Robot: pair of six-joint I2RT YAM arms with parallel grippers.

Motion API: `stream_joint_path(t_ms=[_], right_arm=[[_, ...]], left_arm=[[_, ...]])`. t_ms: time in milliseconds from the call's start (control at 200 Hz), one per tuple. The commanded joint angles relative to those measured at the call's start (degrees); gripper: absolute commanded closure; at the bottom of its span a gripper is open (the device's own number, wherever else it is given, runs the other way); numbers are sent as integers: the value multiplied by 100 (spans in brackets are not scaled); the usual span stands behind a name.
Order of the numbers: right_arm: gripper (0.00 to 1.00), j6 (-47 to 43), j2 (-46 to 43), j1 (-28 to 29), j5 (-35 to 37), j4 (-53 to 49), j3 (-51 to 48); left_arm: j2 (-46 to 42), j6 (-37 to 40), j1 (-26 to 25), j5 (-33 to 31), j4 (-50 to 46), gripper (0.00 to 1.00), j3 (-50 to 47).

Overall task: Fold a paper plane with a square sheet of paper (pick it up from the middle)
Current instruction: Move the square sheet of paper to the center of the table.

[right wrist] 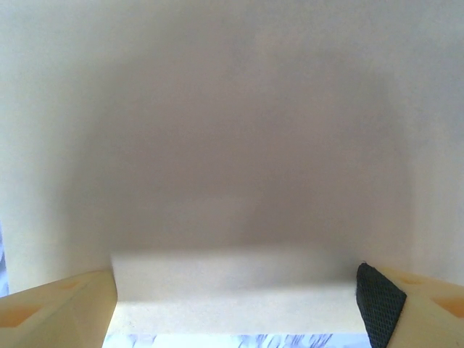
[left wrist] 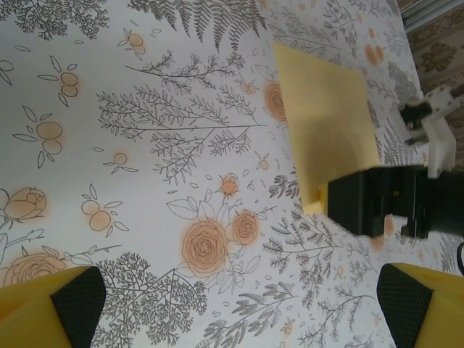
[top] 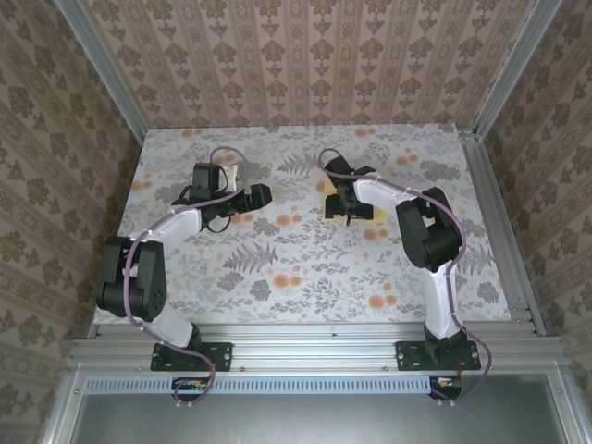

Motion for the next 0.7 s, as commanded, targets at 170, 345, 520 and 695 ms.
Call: stream_joint_path(t_ms=[170,345,520,695], right_arm=[[11,726,-670,824,-383,282,-1100],[11,1336,-895,1348,-403,288,-1502],[10,2087,-1095,1975,-387,458,-1912],[10,2588,-1210,2556,-365,425,-2136]], left_arm=[[-643,-241,-99,-28,-249,0,-561],[-972,-226,-107,-75,-458,0,-814],[-1197,-291,-107,-82,-525,0,-1052],[-1493,-291,-107,-192,-618,0,-1320]])
